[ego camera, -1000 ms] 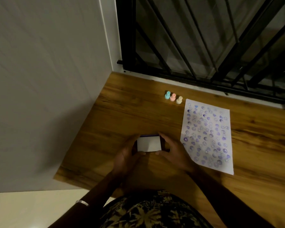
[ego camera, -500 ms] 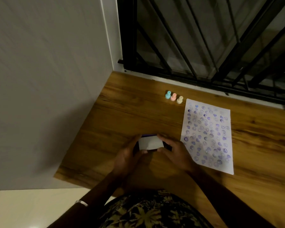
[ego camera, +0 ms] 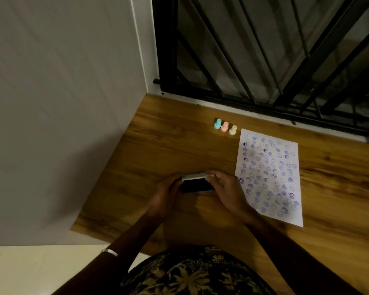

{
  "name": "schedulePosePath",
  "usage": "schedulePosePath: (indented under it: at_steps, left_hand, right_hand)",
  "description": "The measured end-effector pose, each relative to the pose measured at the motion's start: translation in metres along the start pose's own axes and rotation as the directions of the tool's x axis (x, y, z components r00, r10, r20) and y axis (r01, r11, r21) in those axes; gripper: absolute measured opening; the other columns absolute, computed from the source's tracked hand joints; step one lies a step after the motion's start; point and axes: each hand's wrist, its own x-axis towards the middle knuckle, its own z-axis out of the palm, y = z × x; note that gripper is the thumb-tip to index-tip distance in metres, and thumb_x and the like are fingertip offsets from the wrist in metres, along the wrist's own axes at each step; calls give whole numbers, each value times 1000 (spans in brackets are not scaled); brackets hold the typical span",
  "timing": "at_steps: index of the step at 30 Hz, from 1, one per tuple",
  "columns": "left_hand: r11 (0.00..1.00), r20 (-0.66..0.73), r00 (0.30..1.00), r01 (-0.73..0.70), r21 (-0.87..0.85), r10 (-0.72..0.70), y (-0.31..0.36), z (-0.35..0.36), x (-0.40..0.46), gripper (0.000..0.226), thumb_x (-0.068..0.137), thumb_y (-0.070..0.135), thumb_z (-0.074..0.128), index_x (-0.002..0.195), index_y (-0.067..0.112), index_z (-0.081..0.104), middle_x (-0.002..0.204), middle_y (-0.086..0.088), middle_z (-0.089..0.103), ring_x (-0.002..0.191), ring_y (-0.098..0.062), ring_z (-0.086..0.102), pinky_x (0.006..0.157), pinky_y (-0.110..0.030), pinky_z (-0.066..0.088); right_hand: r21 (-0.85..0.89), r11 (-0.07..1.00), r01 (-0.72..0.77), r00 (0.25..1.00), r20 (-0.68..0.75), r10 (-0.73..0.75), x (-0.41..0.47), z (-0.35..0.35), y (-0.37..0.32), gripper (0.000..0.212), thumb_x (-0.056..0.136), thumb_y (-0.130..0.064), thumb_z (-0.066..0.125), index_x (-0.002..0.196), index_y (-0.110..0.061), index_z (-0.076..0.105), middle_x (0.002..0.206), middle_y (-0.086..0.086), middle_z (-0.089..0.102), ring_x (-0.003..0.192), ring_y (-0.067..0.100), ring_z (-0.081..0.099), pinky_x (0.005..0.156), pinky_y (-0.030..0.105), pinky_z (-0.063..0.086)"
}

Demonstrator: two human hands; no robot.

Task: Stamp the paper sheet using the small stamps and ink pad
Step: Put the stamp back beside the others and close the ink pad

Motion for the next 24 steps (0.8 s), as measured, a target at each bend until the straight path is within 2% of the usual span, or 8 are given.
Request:
schedulePosePath:
  at_steps: [3, 7, 9, 13, 17, 20, 24]
  left_hand:
    - [1000, -33, 999, -16, -5, 16, 7, -1, 9, 25, 100, 20, 47, 119, 15, 62, 109, 4, 63, 95, -5, 60, 74, 0, 41]
    - [996, -74, 997, 37, 85, -31, 7, -2, 16, 27, 99, 29, 47, 120, 20, 61, 107, 2, 65, 95, -11, 60, 76, -18, 46]
    - [995, -52, 997, 52, 82, -48, 6, -1, 17, 28, 100, 29, 46, 121, 20, 60, 108, 2, 65, 95, -11, 60, 73, -16, 44]
    - [999, -30, 999, 23, 35, -22, -1, 1, 11, 27, 100, 27, 46, 121, 17, 59, 112, -2, 65, 101, -15, 63, 79, -24, 49]
    - [996, 0, 1000, -10, 85, 10, -5, 2, 5, 31, 100, 30, 44, 125, 17, 56, 120, -4, 62, 104, -16, 61, 84, -35, 53]
    - [995, 3, 1000, -22, 95, 22, -7, 3, 3, 31, 100, 28, 43, 127, 18, 54, 124, -5, 59, 109, -18, 58, 88, -34, 50]
    - [993, 18, 998, -55, 100, 53, -10, 6, -2, 32, 99, 32, 47, 129, 23, 53, 129, -2, 58, 114, -15, 56, 92, -30, 48]
  right_hand:
    - [-13, 1000, -7, 1000, -14, 7, 2, -1, -1, 26, 95, -22, 56, 118, -15, 64, 107, 3, 70, 93, 7, 64, 73, 11, 51]
    - [-45, 999, 31, 999, -34, -32, 3, -3, -2, 25, 95, -21, 55, 117, -14, 65, 102, 4, 72, 90, 6, 65, 70, 11, 50]
    - [-67, 997, 33, 998, -47, -36, 3, -3, -1, 26, 96, -21, 53, 118, -13, 64, 103, 4, 71, 91, 8, 65, 72, 13, 51]
    - [-89, 996, 32, 999, 12, -31, 2, 0, 3, 28, 97, -21, 52, 122, -13, 62, 112, 7, 69, 98, 12, 63, 79, 17, 52]
    - [-127, 991, 53, 998, 43, -48, -1, 0, 8, 30, 98, -22, 49, 126, -15, 59, 117, 6, 67, 102, 13, 63, 82, 15, 49]
    - [-181, 982, 61, 996, 70, -49, -4, 2, 14, 35, 100, -25, 43, 134, -19, 52, 126, 6, 62, 110, 15, 59, 88, 20, 47]
    - [-208, 974, 83, 991, 120, -59, -9, 5, 22, 43, 101, -37, 30, 141, -25, 41, 136, 8, 52, 119, 15, 50, 91, 12, 37]
